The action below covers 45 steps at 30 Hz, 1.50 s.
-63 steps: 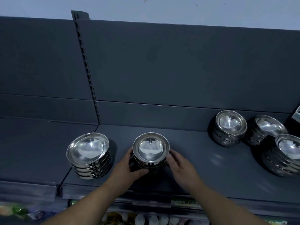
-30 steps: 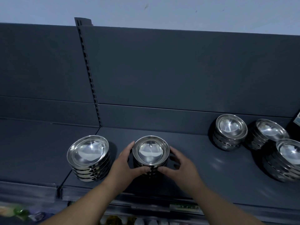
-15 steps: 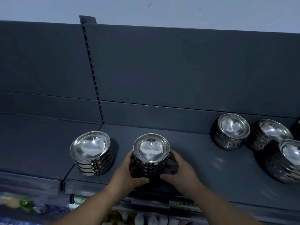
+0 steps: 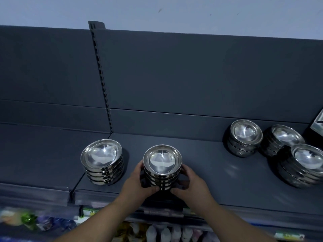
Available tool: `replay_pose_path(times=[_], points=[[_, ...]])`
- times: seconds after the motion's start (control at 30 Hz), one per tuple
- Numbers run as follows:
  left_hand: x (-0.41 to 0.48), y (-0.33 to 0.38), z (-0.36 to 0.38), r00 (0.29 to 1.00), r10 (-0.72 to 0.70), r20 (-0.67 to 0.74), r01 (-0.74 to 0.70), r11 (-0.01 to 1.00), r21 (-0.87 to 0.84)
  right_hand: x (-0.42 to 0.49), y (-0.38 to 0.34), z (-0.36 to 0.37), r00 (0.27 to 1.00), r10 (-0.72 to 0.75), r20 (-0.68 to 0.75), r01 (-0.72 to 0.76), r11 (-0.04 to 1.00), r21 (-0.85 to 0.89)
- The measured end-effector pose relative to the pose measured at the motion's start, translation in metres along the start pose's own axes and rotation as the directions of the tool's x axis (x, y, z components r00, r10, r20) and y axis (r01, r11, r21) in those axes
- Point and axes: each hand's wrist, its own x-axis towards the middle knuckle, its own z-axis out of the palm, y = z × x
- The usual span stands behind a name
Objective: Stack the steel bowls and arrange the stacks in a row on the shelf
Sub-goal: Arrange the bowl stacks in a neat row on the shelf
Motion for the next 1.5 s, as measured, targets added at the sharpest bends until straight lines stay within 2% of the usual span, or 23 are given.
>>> replay_pose_path(times=[0.23, 0.47, 0.57, 0.7, 0.87, 0.97, 1.1, 1.27, 1.5], points=[[0.007, 0.003, -0.01, 0.999, 0.041, 0.016, -0.042, 0.993, 0.112, -0.001, -0.012, 0.004, 0.997, 0.064, 0.048, -0.059, 0.993, -0.101], [0.013, 0.006, -0.018, 0.995, 0.068, 0.077, -0.081, 0.981, 0.178, -0.013, -0.036, 0.003, 0.999, 0.04, 0.022, -0.031, 0.945, -0.326], [0.013, 0.002, -0.021, 0.994, 0.053, 0.096, -0.072, 0.974, 0.213, -0.015, -0.037, 0.004, 0.997, 0.069, -0.032, -0.076, 0.929, -0.363], [0.0, -0.003, -0.022, 0.995, 0.01, 0.096, -0.041, 0.944, 0.327, -0.026, -0.027, 0.001, 0.983, 0.152, -0.101, -0.179, 0.91, -0.374], [-0.024, -0.003, -0.017, 0.992, 0.025, 0.123, -0.081, 0.875, 0.477, -0.05, -0.013, -0.014, 0.98, 0.154, -0.128, -0.195, 0.883, -0.426], [-0.043, 0.001, -0.008, 0.996, 0.013, 0.093, -0.063, 0.82, 0.569, -0.072, -0.002, -0.028, 0.978, 0.169, -0.125, -0.206, 0.878, -0.433], [-0.077, 0.014, 0.029, 0.998, 0.011, 0.054, -0.043, 0.763, 0.644, -0.115, 0.021, -0.066, 0.972, 0.202, -0.12, -0.235, 0.863, -0.448], [-0.122, 0.04, 0.105, 0.989, 0.016, 0.145, -0.105, 0.764, 0.637, -0.184, 0.061, -0.131, 0.959, 0.251, -0.131, -0.283, 0.843, -0.457], [-0.151, 0.071, 0.204, 0.966, 0.053, 0.255, -0.207, 0.748, 0.631, -0.253, 0.108, -0.21, 0.927, 0.306, -0.219, -0.373, 0.824, -0.427]])
